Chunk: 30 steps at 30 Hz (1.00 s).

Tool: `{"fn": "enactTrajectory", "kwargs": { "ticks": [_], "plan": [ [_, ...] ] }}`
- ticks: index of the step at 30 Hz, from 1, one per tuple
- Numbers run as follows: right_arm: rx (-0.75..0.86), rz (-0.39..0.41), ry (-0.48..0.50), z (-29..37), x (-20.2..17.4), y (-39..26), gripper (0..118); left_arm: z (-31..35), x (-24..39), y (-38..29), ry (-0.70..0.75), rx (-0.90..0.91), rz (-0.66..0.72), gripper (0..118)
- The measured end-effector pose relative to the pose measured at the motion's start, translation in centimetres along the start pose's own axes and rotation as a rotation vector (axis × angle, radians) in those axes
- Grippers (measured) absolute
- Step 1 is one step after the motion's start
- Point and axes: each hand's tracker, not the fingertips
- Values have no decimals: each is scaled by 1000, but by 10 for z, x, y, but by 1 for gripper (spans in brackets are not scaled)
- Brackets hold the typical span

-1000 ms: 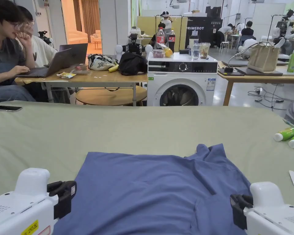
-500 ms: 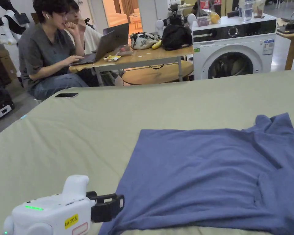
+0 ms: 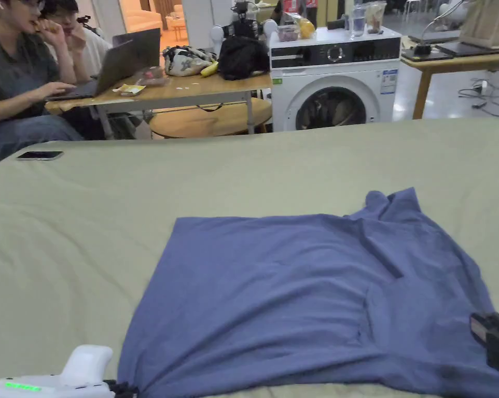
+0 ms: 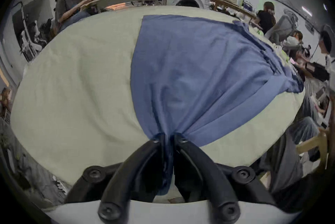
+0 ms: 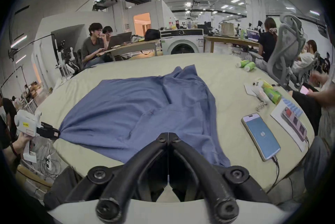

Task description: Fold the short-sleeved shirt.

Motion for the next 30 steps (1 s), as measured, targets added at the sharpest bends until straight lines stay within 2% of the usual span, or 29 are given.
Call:
{"fn": "enactTrajectory", "kwargs": {
  "ticks": [1, 2, 3, 4, 5, 6, 7, 14, 15, 17, 18, 25, 28, 30],
  "plan": [
    [-3, -5, -9, 2, 5, -2, 0, 0, 2, 1, 3, 1, -9, 4],
    [-6, -9, -23, 3, 16, -6, 11, 0, 3, 2, 8, -2, -14, 4],
    [-19, -10, -32, 4, 24, -9, 11, 3, 4, 0, 7, -3, -7, 4],
    [-41, -11, -38, 5, 33, -11, 17, 2, 3, 1, 7, -5, -1, 4],
    [-60, -15, -49, 5, 41, -16, 30, 0, 2, 1, 4, -9, 15, 4],
    [-76, -19, -54, 5, 46, -19, 52, -1, 1, 1, 1, -11, 24, 4],
    [-108, -30, -50, 3, 53, -23, 55, 4, 5, 0, -4, -12, 33, 4],
    [-282, -9, -32, -16, 61, -44, 53, 11, 8, -3, -12, 1, 62, 4],
    [-314, -9, -35, -22, 62, -47, 44, 11, 6, -3, -12, 0, 63, 4],
    [-330, 6, -49, -31, 63, -53, 11, 12, 7, -3, -14, -2, 61, 4],
    [-333, 12, -50, -32, 62, -55, 8, 13, 7, -3, -15, -1, 63, 4],
    [-258, -24, -33, -19, 65, -45, 6, 25, -2, -5, -60, 91, 124, 3],
    [-171, -52, -19, -10, 68, -16, 6, 46, -9, 26, -53, 196, 166, 3],
    [-129, -83, 1, -15, 75, 6, 5, 53, -13, 56, -45, 262, 121, 3]
  ]
}}
